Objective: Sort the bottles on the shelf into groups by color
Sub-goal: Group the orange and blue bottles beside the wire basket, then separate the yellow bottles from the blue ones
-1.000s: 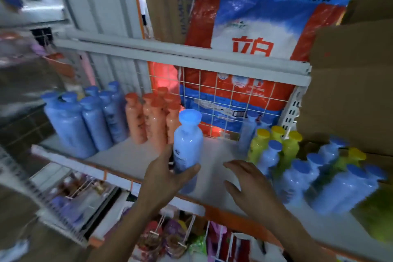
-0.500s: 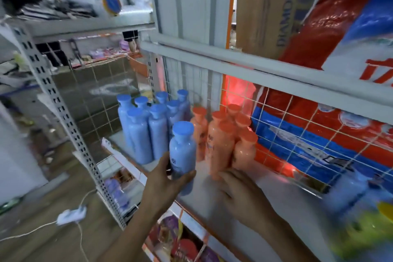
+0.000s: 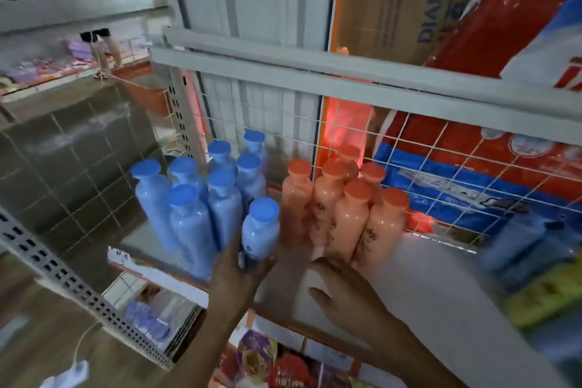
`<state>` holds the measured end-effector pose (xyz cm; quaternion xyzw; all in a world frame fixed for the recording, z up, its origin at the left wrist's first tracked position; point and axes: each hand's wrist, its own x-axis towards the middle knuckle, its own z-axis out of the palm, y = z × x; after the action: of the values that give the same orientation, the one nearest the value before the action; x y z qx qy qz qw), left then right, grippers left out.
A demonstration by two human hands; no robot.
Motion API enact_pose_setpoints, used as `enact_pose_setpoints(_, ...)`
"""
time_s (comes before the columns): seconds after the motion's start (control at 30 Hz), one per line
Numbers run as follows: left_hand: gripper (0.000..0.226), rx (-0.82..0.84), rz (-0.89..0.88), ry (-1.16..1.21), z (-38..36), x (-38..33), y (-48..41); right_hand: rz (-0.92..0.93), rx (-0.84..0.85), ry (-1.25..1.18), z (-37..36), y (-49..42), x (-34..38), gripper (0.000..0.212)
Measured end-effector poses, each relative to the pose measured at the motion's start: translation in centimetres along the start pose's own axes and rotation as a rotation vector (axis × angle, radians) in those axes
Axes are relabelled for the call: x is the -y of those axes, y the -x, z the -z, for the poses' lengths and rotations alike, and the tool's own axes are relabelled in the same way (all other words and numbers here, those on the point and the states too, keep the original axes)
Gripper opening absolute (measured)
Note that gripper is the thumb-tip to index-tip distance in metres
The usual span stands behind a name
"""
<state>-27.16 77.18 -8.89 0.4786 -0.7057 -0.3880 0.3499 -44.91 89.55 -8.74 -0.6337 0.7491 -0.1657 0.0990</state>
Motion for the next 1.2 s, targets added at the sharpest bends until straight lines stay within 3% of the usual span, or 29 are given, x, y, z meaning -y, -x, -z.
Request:
enact_pose_setpoints(0.5, 0.074, -0.008, -0.113, -0.077, -0.3, 1.2, -0.3, -0.189, 0.025, 0.044, -2.0, -0.7, 3.2, 0.053)
enact_pose_setpoints(0.73, 0.049, -0.111, -0.198, -0.018, -0.1, -0.3, 1.7, -0.224, -0.042, 0.037, -1.6, 0.7, 2.6, 0.05)
enact_pose_setpoints(0.93, 0.02, 0.051, -0.267, 0.016, -2.9, -3.3, 3.1, -0.294, -0.129, 0.051, 0.7, 4.5, 0.3, 0.048)
enact_pose_setpoints(1.2, 0.014, 0.34, -0.363, 0.118, -9.1, -7.5, 6.8, -0.422, -0.312, 0.058, 3.1, 11.9, -4.5, 0.045)
